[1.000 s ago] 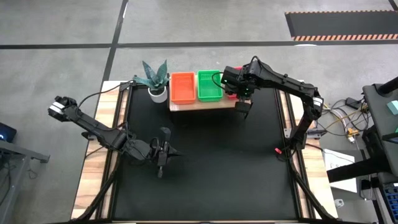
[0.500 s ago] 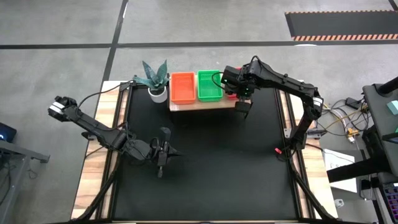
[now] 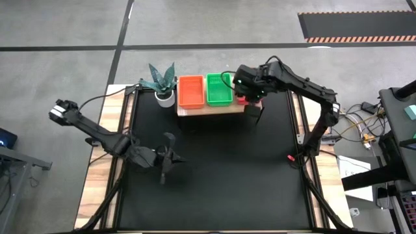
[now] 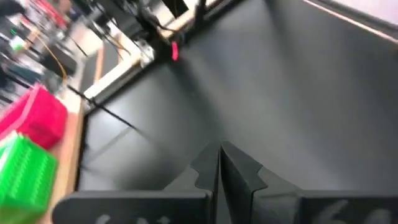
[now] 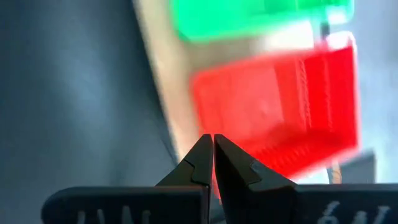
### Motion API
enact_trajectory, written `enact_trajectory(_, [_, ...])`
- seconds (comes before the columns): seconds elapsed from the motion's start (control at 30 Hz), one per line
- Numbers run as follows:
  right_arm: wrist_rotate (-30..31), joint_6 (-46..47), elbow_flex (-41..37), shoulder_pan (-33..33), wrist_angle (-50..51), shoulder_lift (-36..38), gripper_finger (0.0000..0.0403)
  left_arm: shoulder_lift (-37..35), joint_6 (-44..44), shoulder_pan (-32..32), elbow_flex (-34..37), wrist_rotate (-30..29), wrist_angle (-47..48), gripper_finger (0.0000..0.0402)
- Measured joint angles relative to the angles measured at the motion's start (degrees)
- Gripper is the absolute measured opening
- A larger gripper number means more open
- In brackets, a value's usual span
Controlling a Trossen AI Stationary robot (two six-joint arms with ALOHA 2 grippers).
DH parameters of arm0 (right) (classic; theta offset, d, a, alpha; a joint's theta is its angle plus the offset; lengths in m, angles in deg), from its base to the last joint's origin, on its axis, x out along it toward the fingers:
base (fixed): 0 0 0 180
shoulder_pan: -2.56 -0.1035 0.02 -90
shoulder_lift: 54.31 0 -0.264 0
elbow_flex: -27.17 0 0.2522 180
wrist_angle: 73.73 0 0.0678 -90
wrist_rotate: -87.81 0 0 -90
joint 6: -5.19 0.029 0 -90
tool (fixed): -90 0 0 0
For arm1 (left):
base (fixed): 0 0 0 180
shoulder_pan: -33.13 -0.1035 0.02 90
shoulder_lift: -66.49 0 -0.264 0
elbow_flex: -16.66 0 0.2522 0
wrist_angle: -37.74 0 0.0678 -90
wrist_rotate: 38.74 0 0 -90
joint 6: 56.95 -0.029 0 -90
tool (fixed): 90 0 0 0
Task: Stack baskets on shelf by color
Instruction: Return to Home Position
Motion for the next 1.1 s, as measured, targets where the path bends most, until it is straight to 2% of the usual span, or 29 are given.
enact_trajectory(0.1, [-1.2, -1.2, -2.5, -4.8, -6.5, 3.3, 0.0009, -4.2, 3.8, 1.7, 0.3, 0.1, 4.6, 0.0])
enact_trajectory(0.23, [-1.1, -3.0, -11.4, -15.0, -22.1, 10.0, 0.0008, -11.5, 2.8, 4.6, 4.7, 0.2, 3.2, 0.0])
enact_trajectory(0.33, [-0.4, -3.4, -22.4, -23.5, -37.4, 16.1, 0.0008, -17.4, 1.6, 5.0, 9.7, 0.3, 0.3, 0.0])
enact_trajectory(0.4, [3.5, -4.8, -30.9, -28.6, -47.6, 19.6, 0.0008, -21.4, 1.0, 4.7, 13.0, 0.1, -2.6, 0.0])
enact_trajectory(0.47, [7.1, -6.1, -38.9, -32.4, -56.7, 22.3, 0.0008, -24.9, 0.7, 4.2, 15.8, 0.0, -5.2, 0.0])
enact_trajectory(0.53, [7.5, -7.4, -46.4, -34.4, -65.0, 24.4, 0.0008, -27.9, 0.7, 3.8, 18.4, 0.0, -6.8, 0.0])
enact_trajectory(0.67, [6.0, -10.5, -59.3, -34.9, -82.1, 26.9, 0.0008, -32.9, 0.7, 3.6, 22.4, -0.1, -9.5, 0.0])
enact_trajectory(0.8, [-2.2, -12.5, -67.5, -30.2, -94.5, 27.9, 0.0008, -36.4, 1.1, 3.6, 25.8, -0.1, -10.3, 0.0])
enact_trajectory(0.87, [-6.1, -12.5, -69.5, -27.1, -96.9, 28.4, 0.0008, -37.6, 1.1, 3.6, 27.6, -0.1, -11.0, 0.0])
enact_trajectory(1.1, [-12.7, -12.5, -74.0, -19.4, -97.2, 32.2, 0.0008, -46.5, 1.1, 3.6, 32.8, -1.7, -11.5, 0.0])
